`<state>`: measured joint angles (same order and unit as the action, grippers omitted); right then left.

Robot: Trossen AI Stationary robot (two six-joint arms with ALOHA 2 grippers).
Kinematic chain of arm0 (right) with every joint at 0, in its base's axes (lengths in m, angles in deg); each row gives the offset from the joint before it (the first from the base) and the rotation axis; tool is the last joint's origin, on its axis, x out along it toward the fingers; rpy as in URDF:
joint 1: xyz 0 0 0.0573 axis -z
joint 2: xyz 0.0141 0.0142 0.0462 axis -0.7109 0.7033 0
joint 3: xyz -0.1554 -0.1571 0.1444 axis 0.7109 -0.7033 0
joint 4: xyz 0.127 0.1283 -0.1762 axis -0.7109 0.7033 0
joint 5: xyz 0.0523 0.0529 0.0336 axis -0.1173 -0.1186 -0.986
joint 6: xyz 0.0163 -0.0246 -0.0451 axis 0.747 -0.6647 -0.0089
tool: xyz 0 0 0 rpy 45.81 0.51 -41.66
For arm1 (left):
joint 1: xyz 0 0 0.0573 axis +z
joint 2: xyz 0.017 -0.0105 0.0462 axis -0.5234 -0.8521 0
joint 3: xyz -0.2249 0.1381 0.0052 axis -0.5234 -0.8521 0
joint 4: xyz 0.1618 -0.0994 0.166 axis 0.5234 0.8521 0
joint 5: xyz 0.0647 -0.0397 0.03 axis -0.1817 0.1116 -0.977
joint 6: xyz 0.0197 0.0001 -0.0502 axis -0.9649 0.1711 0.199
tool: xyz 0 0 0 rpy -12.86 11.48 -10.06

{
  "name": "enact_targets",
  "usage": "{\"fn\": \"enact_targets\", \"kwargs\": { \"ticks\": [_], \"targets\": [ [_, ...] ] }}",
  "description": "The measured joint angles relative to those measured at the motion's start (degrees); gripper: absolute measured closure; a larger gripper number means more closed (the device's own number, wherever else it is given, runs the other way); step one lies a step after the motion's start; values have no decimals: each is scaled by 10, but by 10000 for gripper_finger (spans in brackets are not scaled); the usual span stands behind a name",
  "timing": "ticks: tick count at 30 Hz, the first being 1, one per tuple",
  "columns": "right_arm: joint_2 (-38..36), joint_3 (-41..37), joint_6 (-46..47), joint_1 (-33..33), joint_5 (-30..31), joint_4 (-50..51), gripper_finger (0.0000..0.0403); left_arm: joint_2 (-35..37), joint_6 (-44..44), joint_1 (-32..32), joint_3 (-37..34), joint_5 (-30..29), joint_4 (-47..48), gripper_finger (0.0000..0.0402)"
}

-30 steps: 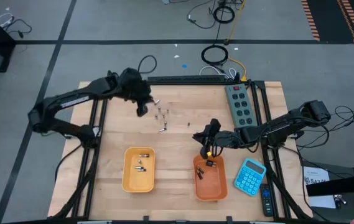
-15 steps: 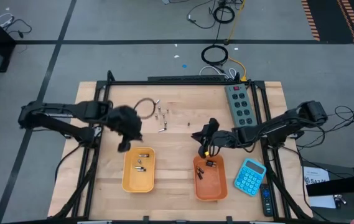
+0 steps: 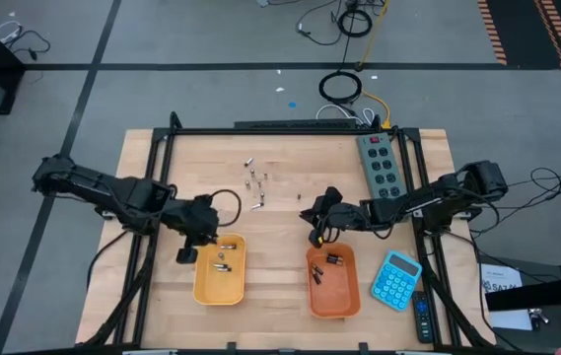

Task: Sort batteries
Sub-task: Put the silver battery into the yellow bin

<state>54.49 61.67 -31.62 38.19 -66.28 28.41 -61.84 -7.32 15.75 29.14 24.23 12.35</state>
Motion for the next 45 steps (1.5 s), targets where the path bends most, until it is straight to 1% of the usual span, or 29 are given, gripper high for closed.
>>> {"fn": "enact_targets", "kwargs": {
  "ticks": [6,13,17,21,23,27,32,34,45],
  "targets": [
    [0,0,-4,0,-1,0,364,0,16,-27,0,-30,0,348],
    [0,0,-7,4,-7,0,364,-7,48,-62,-4,-33,-4,348],
    [0,0,-7,6,-13,-4,364,-21,68,-73,-50,-32,-32,348],
    [0,0,-9,6,-14,-13,364,-40,85,-81,-101,-13,-72,348],
    [0,0,-9,6,-14,-13,364,-50,95,-82,-118,-3,-81,348],
    [0,0,-9,6,-15,-13,365,-69,120,-82,-135,-2,-77,347],
    [0,0,-9,7,-15,-13,365,-83,122,-82,-135,-3,-79,279],
    [0,0,-9,7,-15,-13,365,-83,122,-82,-135,-3,-79,265],
    [0,0,-9,7,-29,-18,365,-74,120,-82,-134,14,-71,255]
  ]
}}
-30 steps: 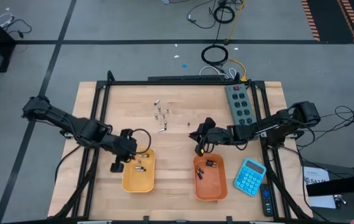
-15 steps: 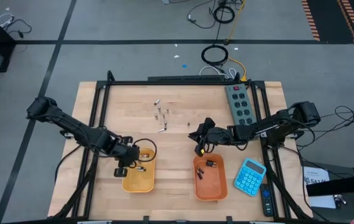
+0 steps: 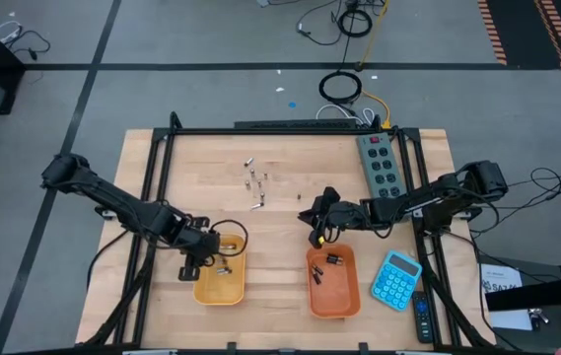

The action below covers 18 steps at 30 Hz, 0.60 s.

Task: Sort batteries
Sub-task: Put the silver battery into the yellow bin

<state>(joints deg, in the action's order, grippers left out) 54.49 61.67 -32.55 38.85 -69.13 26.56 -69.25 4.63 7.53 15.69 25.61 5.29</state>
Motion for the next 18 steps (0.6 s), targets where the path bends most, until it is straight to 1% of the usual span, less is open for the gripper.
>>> {"fn": "enact_targets", "kwargs": {
  "ticks": [5,10,12,14,18],
  "targets": [
    [0,0,-2,0,0,-2,365,30,-3,0,2,1,7,254],
    [0,0,-6,0,0,-2,364,53,-14,0,29,-3,5,254],
    [0,0,-7,0,4,-2,361,55,-23,0,43,-21,4,254],
    [0,0,-13,1,5,-5,353,55,-42,2,59,-57,-1,254],
    [0,0,-13,6,5,-6,328,52,-84,31,77,-117,-34,254]
  ]
}}
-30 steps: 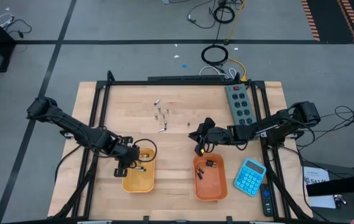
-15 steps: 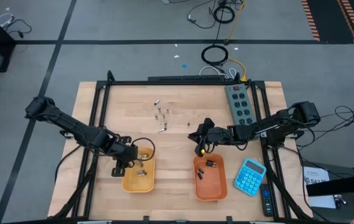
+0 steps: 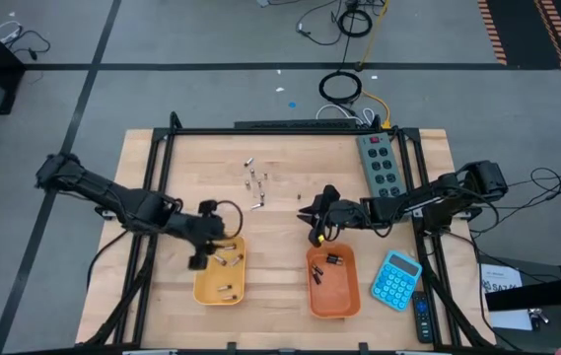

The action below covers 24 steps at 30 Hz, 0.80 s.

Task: Sort batteries
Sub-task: Put the silver battery into the yellow bin

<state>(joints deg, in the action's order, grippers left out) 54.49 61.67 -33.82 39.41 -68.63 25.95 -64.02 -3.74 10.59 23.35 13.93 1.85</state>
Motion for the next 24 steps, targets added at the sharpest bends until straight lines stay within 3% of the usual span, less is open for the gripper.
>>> {"fn": "enact_targets", "kwargs": {
  "ticks": [6,12,16,24],
  "targets": [
    [0,0,1,0,-2,4,296,0,-40,77,0,-85,-24,253],
    [0,0,0,8,-4,7,292,-15,-88,145,-2,-85,-52,246],
    [0,0,0,11,-4,8,293,-57,-118,182,-7,-63,-73,227],
    [0,0,2,10,-5,13,293,-134,-158,277,-7,-65,-108,224]
  ]
}}
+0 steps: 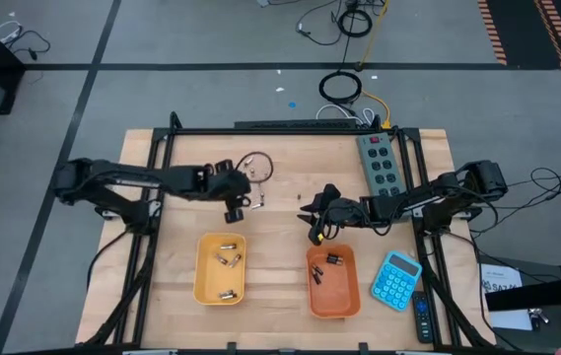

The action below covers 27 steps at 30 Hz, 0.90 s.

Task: Sort batteries
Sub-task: Put the silver battery into the yellow bin

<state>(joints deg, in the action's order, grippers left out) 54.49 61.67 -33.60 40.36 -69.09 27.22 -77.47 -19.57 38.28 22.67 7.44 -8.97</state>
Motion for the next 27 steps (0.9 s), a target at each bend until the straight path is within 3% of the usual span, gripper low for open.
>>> {"fn": "enact_targets", "kwargs": {
  "ticks": [5,11,18,27],
  "targets": [
    [0,0,0,0,-2,4,293,-41,-12,59,0,25,-4,217],
    [0,0,-2,0,-2,4,293,-99,-16,102,0,52,-20,181],
    [0,0,-2,0,-2,1,293,-150,-16,126,-1,53,-69,164],
    [0,0,1,0,-2,1,293,-167,-27,133,-1,55,-105,164]
  ]
}}
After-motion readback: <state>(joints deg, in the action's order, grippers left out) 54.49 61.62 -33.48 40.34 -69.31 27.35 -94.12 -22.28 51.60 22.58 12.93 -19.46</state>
